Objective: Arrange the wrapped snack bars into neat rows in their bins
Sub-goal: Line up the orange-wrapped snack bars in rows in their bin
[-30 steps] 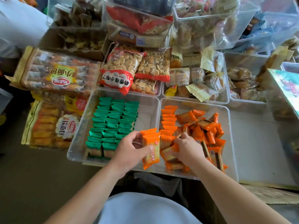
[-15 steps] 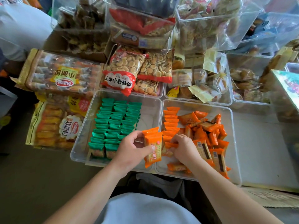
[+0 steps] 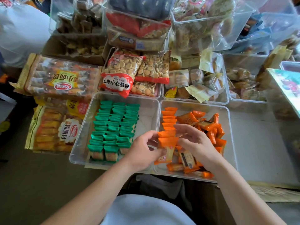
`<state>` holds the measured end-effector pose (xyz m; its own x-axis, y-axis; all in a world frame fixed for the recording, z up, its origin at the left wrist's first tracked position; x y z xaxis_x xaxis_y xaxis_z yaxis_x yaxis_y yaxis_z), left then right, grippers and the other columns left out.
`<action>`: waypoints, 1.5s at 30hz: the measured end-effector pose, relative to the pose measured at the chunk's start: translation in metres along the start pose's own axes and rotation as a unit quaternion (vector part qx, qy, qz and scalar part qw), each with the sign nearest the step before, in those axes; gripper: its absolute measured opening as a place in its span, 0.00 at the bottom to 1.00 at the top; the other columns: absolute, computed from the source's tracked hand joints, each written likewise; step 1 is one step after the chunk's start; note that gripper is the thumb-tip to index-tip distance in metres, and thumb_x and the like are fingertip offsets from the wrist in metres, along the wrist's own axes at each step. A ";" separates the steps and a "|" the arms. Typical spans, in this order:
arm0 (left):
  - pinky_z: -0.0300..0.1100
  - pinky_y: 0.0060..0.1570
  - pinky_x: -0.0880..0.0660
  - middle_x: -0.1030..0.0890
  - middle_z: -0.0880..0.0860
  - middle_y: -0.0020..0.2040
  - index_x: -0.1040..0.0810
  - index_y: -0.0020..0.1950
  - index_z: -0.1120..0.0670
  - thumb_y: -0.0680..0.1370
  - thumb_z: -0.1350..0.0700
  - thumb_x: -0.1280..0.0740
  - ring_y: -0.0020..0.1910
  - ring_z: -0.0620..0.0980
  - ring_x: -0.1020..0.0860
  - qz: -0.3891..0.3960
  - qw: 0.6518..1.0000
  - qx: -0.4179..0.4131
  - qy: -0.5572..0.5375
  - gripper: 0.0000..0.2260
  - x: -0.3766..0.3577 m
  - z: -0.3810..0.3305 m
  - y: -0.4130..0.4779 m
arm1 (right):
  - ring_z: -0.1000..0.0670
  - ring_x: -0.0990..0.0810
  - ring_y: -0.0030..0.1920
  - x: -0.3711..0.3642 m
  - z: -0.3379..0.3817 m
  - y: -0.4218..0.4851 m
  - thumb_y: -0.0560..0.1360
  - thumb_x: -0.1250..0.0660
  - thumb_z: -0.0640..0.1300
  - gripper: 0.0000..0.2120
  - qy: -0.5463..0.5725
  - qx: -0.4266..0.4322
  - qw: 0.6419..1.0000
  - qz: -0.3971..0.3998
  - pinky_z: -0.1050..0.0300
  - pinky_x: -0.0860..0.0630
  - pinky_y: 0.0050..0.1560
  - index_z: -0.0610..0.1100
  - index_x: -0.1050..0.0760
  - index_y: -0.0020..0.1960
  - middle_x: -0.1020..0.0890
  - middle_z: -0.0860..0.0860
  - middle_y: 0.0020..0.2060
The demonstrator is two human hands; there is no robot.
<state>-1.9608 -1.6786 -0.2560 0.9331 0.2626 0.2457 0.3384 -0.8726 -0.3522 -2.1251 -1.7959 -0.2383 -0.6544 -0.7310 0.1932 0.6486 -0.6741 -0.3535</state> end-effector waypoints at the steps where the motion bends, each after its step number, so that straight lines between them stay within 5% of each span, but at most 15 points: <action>1: 0.47 0.55 0.18 0.14 0.47 0.49 0.17 0.58 0.45 0.72 0.58 0.20 0.49 0.47 0.16 0.011 1.000 -0.005 0.002 0.18 -0.006 -0.001 0.003 | 0.54 0.16 0.57 0.000 0.005 -0.005 0.78 0.28 0.41 0.23 -0.018 -0.005 0.999 0.033 0.54 0.19 0.57 0.58 0.23 0.70 0.15 0.58 0.57; 4: 0.48 0.56 0.18 0.13 0.46 0.50 0.17 0.58 0.41 0.72 0.59 0.20 0.50 0.48 0.16 0.036 0.999 -0.012 0.005 0.20 -0.019 -0.001 0.009 | 0.60 0.17 0.51 0.003 0.002 -0.010 0.75 0.23 0.45 0.31 -0.164 -0.007 0.986 0.028 0.62 0.18 0.51 0.57 0.29 0.75 0.19 0.61 0.57; 9: 0.40 0.62 0.22 0.20 0.40 0.63 0.27 0.74 0.41 0.73 0.54 0.20 0.61 0.38 0.21 0.037 0.996 -0.018 0.083 0.32 -0.018 0.005 0.014 | 0.57 0.19 0.54 0.002 -0.025 -0.002 0.74 0.24 0.45 0.26 -0.250 -0.036 0.967 0.025 0.61 0.20 0.54 0.57 0.28 0.68 0.21 0.60 0.56; 12: 0.39 0.60 0.21 0.22 0.43 0.64 0.27 0.74 0.44 0.76 0.59 0.24 0.61 0.38 0.22 -0.016 0.996 0.003 0.084 0.28 0.001 0.012 0.012 | 0.52 0.21 0.57 -0.014 -0.041 0.009 0.74 0.24 0.42 0.25 -0.281 -0.050 0.958 0.030 0.63 0.26 0.54 0.51 0.26 0.67 0.22 0.55 0.57; 16: 0.32 0.52 0.22 0.21 0.42 0.63 0.25 0.72 0.45 0.78 0.59 0.26 0.57 0.37 0.21 -0.036 0.996 0.018 0.086 0.24 0.012 0.023 -0.001 | 0.48 0.20 0.59 -0.042 -0.071 0.020 0.72 0.24 0.42 0.26 -0.295 -0.094 0.951 0.016 0.59 0.24 0.55 0.49 0.28 0.67 0.22 0.51 0.59; 22: 0.35 0.53 0.20 0.21 0.41 0.63 0.24 0.69 0.42 0.77 0.59 0.26 0.57 0.38 0.20 -0.049 0.996 0.018 0.077 0.23 0.011 0.038 -0.015 | 0.52 0.22 0.54 -0.041 -0.088 0.019 0.69 0.20 0.47 0.25 -0.255 -0.139 0.957 -0.029 0.62 0.24 0.51 0.53 0.28 0.61 0.23 0.56 0.53; 27: 0.31 0.50 0.22 0.23 0.39 0.63 0.24 0.68 0.41 0.78 0.57 0.27 0.56 0.36 0.22 -0.038 0.993 -0.002 0.114 0.21 0.001 0.030 -0.016 | 0.51 0.19 0.51 -0.046 -0.085 0.016 0.71 0.20 0.47 0.19 -0.322 -0.081 0.943 0.035 0.62 0.23 0.51 0.51 0.21 0.60 0.20 0.56 0.51; 33: 0.23 0.44 0.34 0.27 0.36 0.52 0.23 0.68 0.44 0.79 0.52 0.28 0.46 0.35 0.24 -0.001 0.970 -0.051 0.237 0.17 -0.010 0.018 -0.013 | 0.52 0.16 0.49 -0.029 -0.086 0.011 0.71 0.19 0.48 0.27 -0.249 -0.149 0.957 0.010 0.61 0.19 0.48 0.54 0.28 0.65 0.17 0.54 0.53; 38: 0.24 0.48 0.32 0.23 0.39 0.57 0.21 0.67 0.46 0.80 0.53 0.30 0.48 0.39 0.22 0.005 0.971 -0.042 0.237 0.15 -0.015 0.021 -0.007 | 0.46 0.14 0.31 -0.003 -0.077 0.005 0.80 0.31 0.54 0.08 -0.336 -0.205 0.913 0.109 0.52 0.16 0.32 0.51 0.21 0.55 0.14 0.46 0.40; 42: 0.30 0.50 0.25 0.19 0.41 0.54 0.19 0.64 0.45 0.80 0.53 0.30 0.47 0.40 0.21 0.052 0.975 -0.036 0.215 0.13 -0.035 0.020 -0.011 | 0.45 0.16 0.35 -0.006 -0.082 0.006 0.84 0.43 0.60 0.17 -0.328 -0.239 0.897 0.175 0.54 0.19 0.34 0.51 0.22 0.58 0.16 0.46 0.39; 45: 0.39 0.54 0.21 0.18 0.41 0.52 0.18 0.62 0.46 0.80 0.55 0.30 0.47 0.40 0.20 0.087 0.974 -0.023 0.209 0.12 -0.044 0.027 -0.014 | 0.45 0.16 0.39 -0.011 -0.092 0.007 0.83 0.50 0.68 0.28 -0.333 -0.315 0.865 0.205 0.53 0.19 0.39 0.51 0.26 0.69 0.17 0.45 0.42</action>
<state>-2.0036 -1.6664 -0.2866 0.8416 -0.0728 0.5351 0.1647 -0.9091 -0.3827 -2.1493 -1.7826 -0.3271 0.0859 -0.9355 0.3428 0.2951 -0.3047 -0.9056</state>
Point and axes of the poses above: each hand's wrist, its own y-axis towards the middle knuckle, its own x-axis out of the back of the hand, z = x × y, the point moved 5 cm from there along y, towards the middle knuckle
